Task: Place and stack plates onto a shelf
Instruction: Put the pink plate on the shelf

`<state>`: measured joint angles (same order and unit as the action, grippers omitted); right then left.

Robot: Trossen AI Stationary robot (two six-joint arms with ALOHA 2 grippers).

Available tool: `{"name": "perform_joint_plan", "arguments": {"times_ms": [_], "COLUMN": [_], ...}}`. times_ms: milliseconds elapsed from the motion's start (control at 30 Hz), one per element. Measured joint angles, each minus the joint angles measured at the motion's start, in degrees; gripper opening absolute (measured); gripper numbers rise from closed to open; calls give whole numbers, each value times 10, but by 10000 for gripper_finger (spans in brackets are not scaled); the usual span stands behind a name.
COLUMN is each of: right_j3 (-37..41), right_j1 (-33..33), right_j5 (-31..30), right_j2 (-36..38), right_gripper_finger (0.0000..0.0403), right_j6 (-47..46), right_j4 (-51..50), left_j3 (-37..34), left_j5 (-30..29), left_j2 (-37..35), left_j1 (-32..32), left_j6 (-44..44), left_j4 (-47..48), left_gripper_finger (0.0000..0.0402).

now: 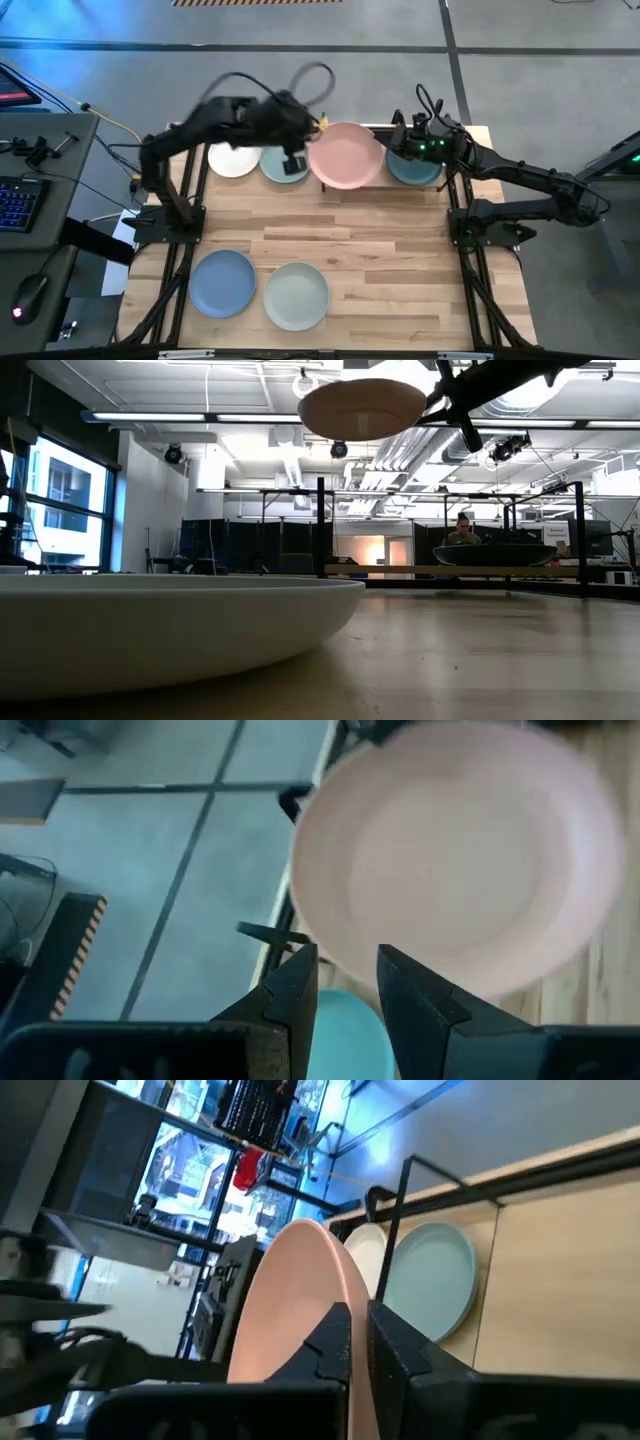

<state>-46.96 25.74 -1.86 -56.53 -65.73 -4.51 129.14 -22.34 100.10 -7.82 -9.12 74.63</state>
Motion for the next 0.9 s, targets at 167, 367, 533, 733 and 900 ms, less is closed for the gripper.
{"name": "perform_joint_plan", "arguments": {"times_ms": [167,367,533,733,900], "right_j3": [0,0,0,0,0], "right_j1": [34,82,121,165,178], "right_j5": [9,37,39,39,40], "right_j2": [0,0,0,-10,-48], "right_gripper_finger": [0,0,0,0,0], "right_j6": [29,82,128,170,197], "right_j4": [-25,-111,-157,-179,-167], "left_j3": [-5,-96,-228,-384,-419], "left_j5": [-2,-8,-13,-22,-23], "left_j2": [-70,-163,-239,-316,-352], "left_j1": [-5,1,6,28,47], "left_j6": [31,67,117,192,214], "left_j4": [-16,-69,-127,-223,-261], "left_gripper_finger": [97,97,97,97,97]}}
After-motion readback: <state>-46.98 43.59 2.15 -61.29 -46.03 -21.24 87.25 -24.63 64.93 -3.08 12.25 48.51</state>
